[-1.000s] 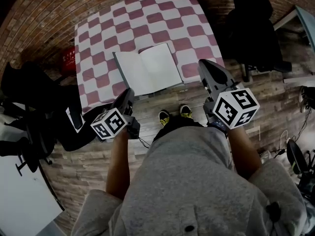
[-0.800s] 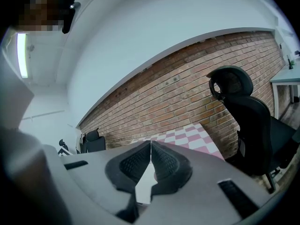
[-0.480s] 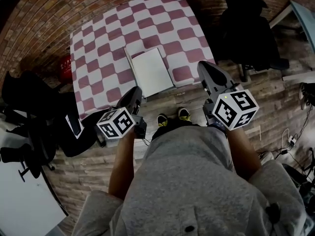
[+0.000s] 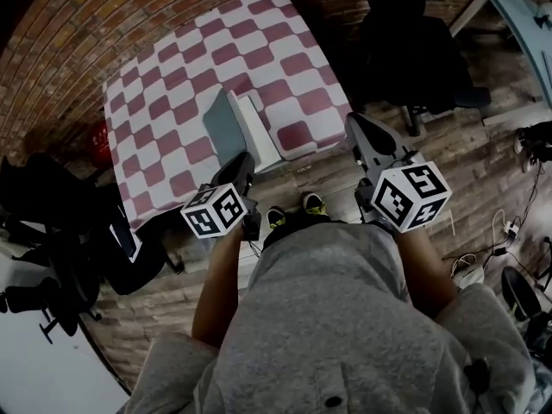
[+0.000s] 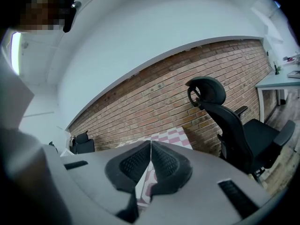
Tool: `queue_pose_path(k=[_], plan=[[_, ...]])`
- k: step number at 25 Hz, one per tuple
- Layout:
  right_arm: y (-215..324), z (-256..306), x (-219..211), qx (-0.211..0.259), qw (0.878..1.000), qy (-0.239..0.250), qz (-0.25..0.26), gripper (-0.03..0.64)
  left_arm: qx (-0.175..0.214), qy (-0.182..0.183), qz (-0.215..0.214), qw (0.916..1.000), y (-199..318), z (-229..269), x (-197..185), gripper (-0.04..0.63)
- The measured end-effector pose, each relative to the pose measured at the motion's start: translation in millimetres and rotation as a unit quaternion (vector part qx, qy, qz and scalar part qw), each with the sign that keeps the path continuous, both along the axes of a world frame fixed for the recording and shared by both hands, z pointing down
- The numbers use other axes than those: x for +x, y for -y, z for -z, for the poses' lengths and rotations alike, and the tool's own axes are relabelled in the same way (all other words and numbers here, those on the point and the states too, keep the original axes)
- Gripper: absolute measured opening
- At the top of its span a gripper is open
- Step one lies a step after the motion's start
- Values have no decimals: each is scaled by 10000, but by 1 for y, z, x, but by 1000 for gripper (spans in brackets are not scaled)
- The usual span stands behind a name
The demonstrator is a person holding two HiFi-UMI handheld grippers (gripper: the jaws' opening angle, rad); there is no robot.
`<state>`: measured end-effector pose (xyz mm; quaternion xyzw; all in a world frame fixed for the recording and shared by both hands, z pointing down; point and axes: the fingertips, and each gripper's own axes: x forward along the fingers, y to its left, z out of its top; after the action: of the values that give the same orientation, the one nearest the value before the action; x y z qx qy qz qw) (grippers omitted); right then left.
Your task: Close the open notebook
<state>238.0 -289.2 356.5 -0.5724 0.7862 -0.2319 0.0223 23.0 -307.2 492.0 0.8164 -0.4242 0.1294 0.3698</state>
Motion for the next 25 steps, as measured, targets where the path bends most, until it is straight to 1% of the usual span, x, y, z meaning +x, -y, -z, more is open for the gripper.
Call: queue_pose_path(k=[2,7,10,13,15,18,19,20,22,23,25], plan=[[-3,-2,9,-26,10000,-4,-82,25,-58,65,-130,9999,1,-10,11,44],[-13,-6,24,-60,9997,-43,-216,25,-154,389,-338,9986,5,-42,33,46],[-17,-6,32,-57,9995,-69,-293,25,-165,586,-412,9973,9,-52,46,71],[-20,-3,42,-41,9993,-85,-369,25,-347,634,-589,9956,4,-68,59,122],[-23,-4,51,-44,9990,-104,-425,25,-410,637,-662,9949,-2,-82,68,205],[-27,-6,61,-62,9987,-113,-499,25,-98,896,-686,9936,-7,-92,72,220],[-28,-7,64,-67,9986,-120,-512,25,-21,941,-691,9932,-8,-92,74,237],[-29,-8,66,-72,9986,-129,-516,25,7,923,-671,9935,-10,-91,76,246],[-30,-10,71,-78,9986,-149,-510,25,-68,799,-608,9949,-13,-91,80,249],[-31,-10,73,-72,9986,-158,-500,25,-166,734,-639,9951,-15,-91,81,249],[-29,-10,76,-48,9987,-189,-474,25,-494,519,-920,9932,-19,-86,87,247]])
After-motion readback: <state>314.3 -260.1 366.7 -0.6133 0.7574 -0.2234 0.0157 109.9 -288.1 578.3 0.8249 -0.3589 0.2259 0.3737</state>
